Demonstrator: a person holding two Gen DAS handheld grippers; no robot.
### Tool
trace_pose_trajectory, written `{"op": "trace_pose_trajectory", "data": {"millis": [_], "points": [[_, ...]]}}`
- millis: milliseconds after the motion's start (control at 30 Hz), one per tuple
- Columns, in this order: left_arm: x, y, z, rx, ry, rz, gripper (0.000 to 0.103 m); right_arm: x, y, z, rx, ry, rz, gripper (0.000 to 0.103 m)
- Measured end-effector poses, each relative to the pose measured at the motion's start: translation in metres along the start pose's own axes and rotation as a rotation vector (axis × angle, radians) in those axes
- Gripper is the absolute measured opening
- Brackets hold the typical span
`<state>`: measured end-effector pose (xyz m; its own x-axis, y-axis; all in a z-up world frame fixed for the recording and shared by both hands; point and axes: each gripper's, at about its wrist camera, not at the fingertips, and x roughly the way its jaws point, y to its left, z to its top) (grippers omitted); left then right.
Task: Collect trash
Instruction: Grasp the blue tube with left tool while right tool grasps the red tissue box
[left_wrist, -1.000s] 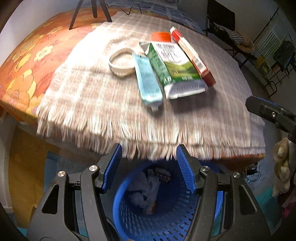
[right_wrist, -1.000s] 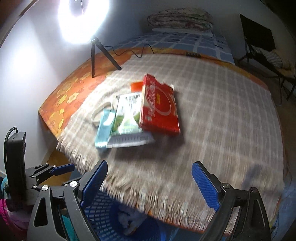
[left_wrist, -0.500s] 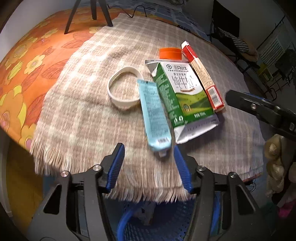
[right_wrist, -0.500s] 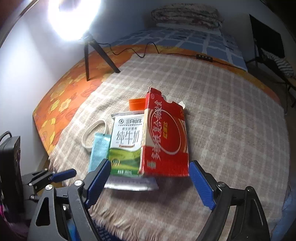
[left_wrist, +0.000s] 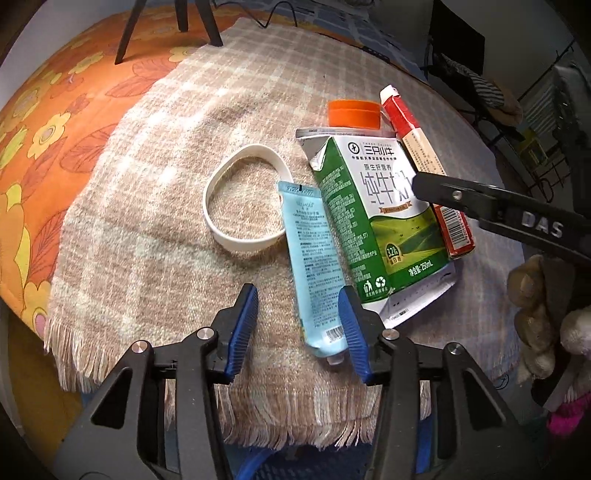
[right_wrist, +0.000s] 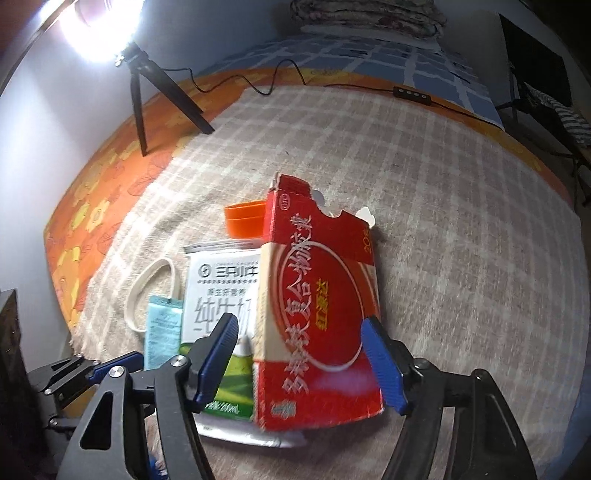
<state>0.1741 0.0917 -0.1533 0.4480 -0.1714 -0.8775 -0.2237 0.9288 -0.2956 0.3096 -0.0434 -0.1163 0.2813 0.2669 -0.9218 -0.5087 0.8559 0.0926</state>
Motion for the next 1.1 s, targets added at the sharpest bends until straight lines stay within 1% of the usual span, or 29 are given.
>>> {"op": "trace_pose_trajectory", "data": {"millis": [100,133,167,200,233,267,367,433,500,567,767,933,1000,1033,1067,1100], "points": [[0.004,0.000,0.006,0.000,-0.004,-0.003,0.047,0.005,-0.001,0.004,-0.012,0.007,-0.009,0.071],[0.005,-0.001,0.007,-0.001,-0.007,-0.005,0.045,0.005,0.000,0.005,-0.015,0.007,-0.011,0.070],[0.006,0.000,0.009,0.001,-0.009,-0.005,0.041,0.005,-0.001,0.006,-0.020,0.008,-0.008,0.067],[0.007,-0.001,0.010,0.004,-0.011,-0.006,0.039,0.004,-0.001,0.007,-0.023,0.008,-0.005,0.065],[0.007,-0.001,0.012,0.004,-0.012,-0.011,0.036,0.003,-0.002,0.009,-0.024,0.008,-0.003,0.060],[0.008,-0.001,0.013,0.007,-0.013,-0.019,0.031,0.002,-0.004,0.010,-0.022,0.008,0.005,0.056],[0.011,-0.006,0.015,0.026,-0.018,-0.024,0.026,-0.003,-0.012,0.011,-0.008,0.010,0.025,0.050],[0.011,-0.013,0.014,0.052,-0.026,-0.016,0.019,-0.008,-0.020,0.010,0.004,0.005,0.033,0.046],[0.011,-0.019,0.014,0.075,-0.033,-0.016,0.018,-0.012,-0.028,0.010,0.018,0.000,0.035,0.043],[0.012,-0.023,0.015,0.085,-0.035,-0.017,0.013,-0.015,-0.037,0.009,0.032,-0.004,0.030,0.041],[0.026,-0.028,0.022,0.081,-0.023,-0.023,0.013,-0.019,-0.060,0.009,0.070,-0.012,0.015,0.039],[0.042,-0.030,0.032,0.074,-0.015,-0.024,0.013,-0.015,-0.058,0.011,0.044,-0.011,-0.007,0.040],[0.049,-0.032,0.037,0.075,-0.015,-0.025,0.013,-0.014,-0.055,0.011,0.018,-0.010,-0.035,0.040],[0.050,-0.032,0.039,0.075,-0.019,-0.025,0.013,-0.014,-0.054,0.011,0.007,-0.012,-0.046,0.038],[0.050,-0.032,0.041,0.076,-0.022,-0.025,0.009,-0.015,-0.053,0.011,-0.001,-0.014,-0.052,0.036],[0.049,-0.032,0.042,0.076,-0.027,-0.024,0.009,-0.018,-0.054,0.012,0.000,-0.016,-0.050,0.035]]}}
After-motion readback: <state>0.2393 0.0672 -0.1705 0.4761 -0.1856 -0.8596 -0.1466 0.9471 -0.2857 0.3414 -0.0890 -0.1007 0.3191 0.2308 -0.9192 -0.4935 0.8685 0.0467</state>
